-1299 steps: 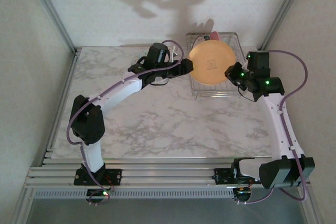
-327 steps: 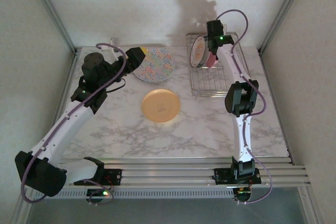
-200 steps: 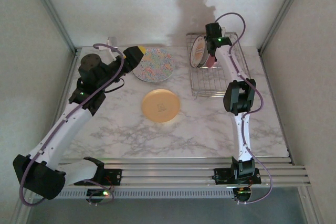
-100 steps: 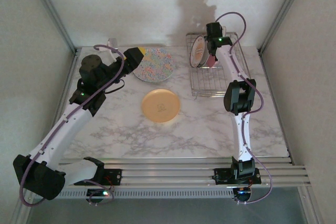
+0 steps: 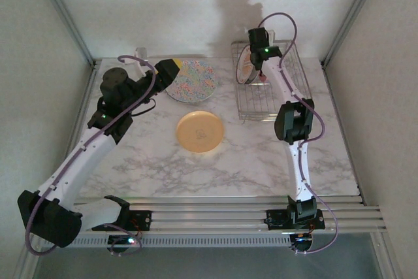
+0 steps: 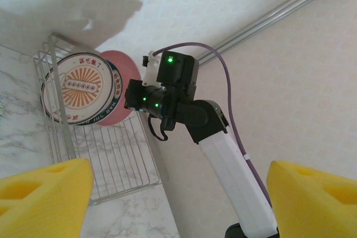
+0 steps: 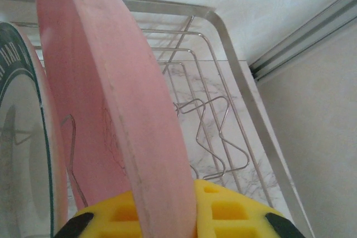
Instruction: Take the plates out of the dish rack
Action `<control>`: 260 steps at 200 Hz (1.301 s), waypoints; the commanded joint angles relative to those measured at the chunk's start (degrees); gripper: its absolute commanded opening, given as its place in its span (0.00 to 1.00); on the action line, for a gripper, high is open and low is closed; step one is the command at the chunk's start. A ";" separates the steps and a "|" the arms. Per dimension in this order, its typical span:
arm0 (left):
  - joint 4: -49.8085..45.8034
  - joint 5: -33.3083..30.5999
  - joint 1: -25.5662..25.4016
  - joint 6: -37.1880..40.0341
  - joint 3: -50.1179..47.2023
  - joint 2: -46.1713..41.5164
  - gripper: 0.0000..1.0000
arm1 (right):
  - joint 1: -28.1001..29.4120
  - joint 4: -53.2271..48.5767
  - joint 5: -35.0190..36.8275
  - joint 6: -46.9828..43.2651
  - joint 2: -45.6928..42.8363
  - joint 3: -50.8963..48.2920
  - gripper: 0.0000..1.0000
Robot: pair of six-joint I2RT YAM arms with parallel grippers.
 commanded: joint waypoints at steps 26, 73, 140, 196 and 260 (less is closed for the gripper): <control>2.50 0.33 -0.31 0.17 0.54 0.39 0.81 | 0.52 2.53 6.49 -0.87 -3.22 1.82 0.00; 2.45 0.68 -0.26 0.50 1.38 0.92 0.81 | 0.68 4.53 8.62 -2.83 -6.36 -0.48 0.00; 2.88 0.80 -0.25 0.35 1.16 0.60 0.81 | 0.52 7.91 10.36 -5.49 -11.35 -4.38 0.00; 3.15 2.42 -0.27 -0.33 2.17 2.08 0.81 | -0.44 10.08 10.07 -6.19 -18.85 -9.40 0.00; 4.52 4.21 -1.46 -0.92 5.95 6.63 0.81 | -2.58 3.71 2.14 10.03 -33.15 -21.08 0.00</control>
